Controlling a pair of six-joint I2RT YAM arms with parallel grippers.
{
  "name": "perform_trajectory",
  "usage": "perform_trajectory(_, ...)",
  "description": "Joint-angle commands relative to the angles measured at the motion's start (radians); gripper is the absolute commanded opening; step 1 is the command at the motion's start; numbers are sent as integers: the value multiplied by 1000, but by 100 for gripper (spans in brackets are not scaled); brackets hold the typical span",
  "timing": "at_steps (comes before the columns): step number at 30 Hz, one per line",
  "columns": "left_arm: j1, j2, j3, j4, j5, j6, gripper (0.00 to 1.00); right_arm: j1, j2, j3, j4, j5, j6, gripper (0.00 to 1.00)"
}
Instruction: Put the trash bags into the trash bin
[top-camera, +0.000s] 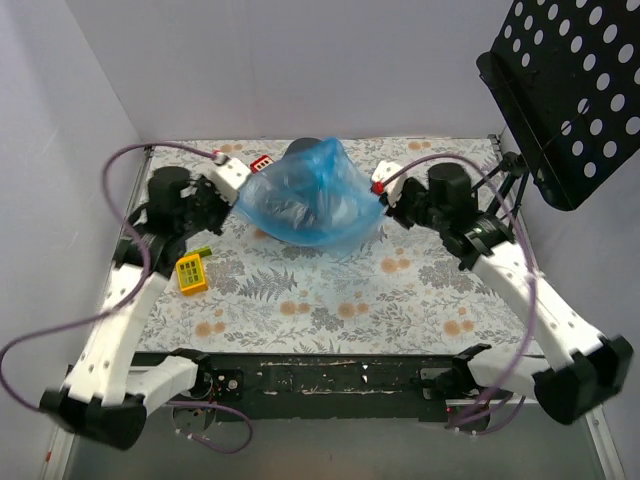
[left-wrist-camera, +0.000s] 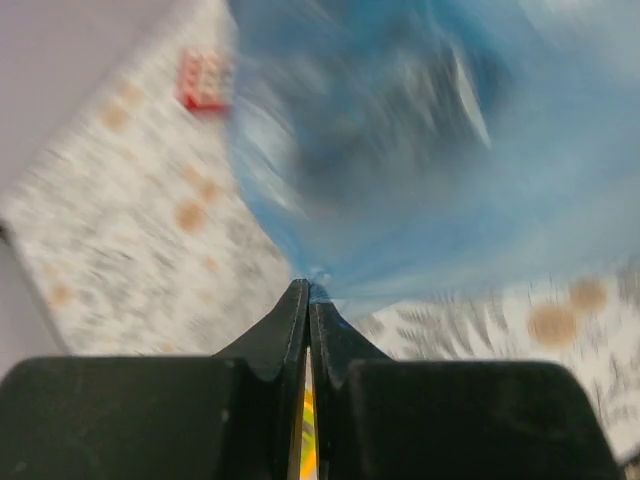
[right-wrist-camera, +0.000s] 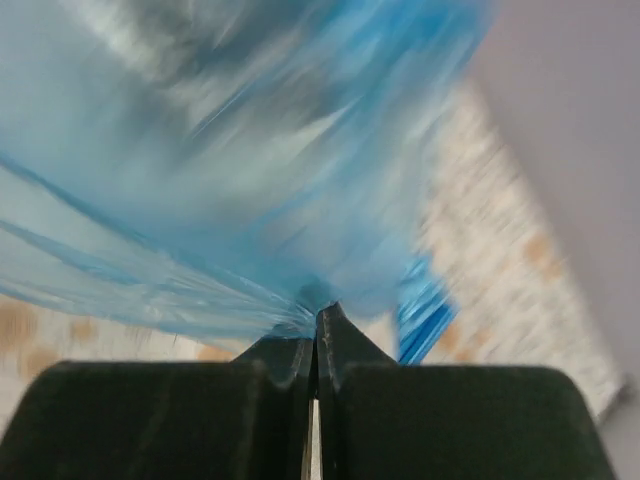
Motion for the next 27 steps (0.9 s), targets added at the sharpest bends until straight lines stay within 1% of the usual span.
perform_trajectory(1, 5, -115, 154, 190, -32, -178, 0, 43, -159, 192, 291, 44, 162, 1)
perform_trajectory(3, 3, -76, 213, 135, -44, -236, 0, 42, -124, 232, 265, 82, 208, 1)
perform_trajectory(6, 5, -84, 236, 159, -66, -311, 0, 42, -119, 244, 300, 133, 289, 1)
perform_trajectory(9, 3, -79, 279, 170, -130, -330, 0, 42, -113, 283, 295, 86, 319, 1)
perform_trajectory(11, 9, -70, 306, 177, -205, -336, 0, 42, -110, 307, 278, 43, 314, 1)
perform_trajectory(12, 16, -69, 314, 185, -271, -335, 0, 42, -110, 313, 263, 17, 305, 1)
perform_trajectory(15, 54, -68, 317, 219, -436, -307, 0, 42, -125, 326, 210, -104, 271, 34)
perform_trajectory(16, 68, -73, 308, 245, -492, -281, 0, 42, -139, 318, 190, -140, 260, 41)
perform_trajectory(18, 88, -84, 274, 347, -645, -189, 0, 42, -176, 280, 166, -187, 250, 48)
perform_trajectory(20, 126, -101, 248, 455, -737, -110, 0, 42, -222, 219, 151, -218, 227, 52)
perform_trajectory(22, 170, -104, 265, 507, -771, -98, 0, 42, -260, 148, 146, -235, 201, 53)
perform_trajectory(24, 219, -96, 302, 518, -788, -127, 0, 42, -283, 56, 169, -221, 176, 56)
perform_trajectory(26, 250, -98, 331, 506, -774, -147, 0, 42, -277, -42, 217, -221, 141, 63)
perform_trajectory(27, 258, -102, 337, 509, -771, -153, 0, 42, -267, -80, 237, -229, 109, 71)
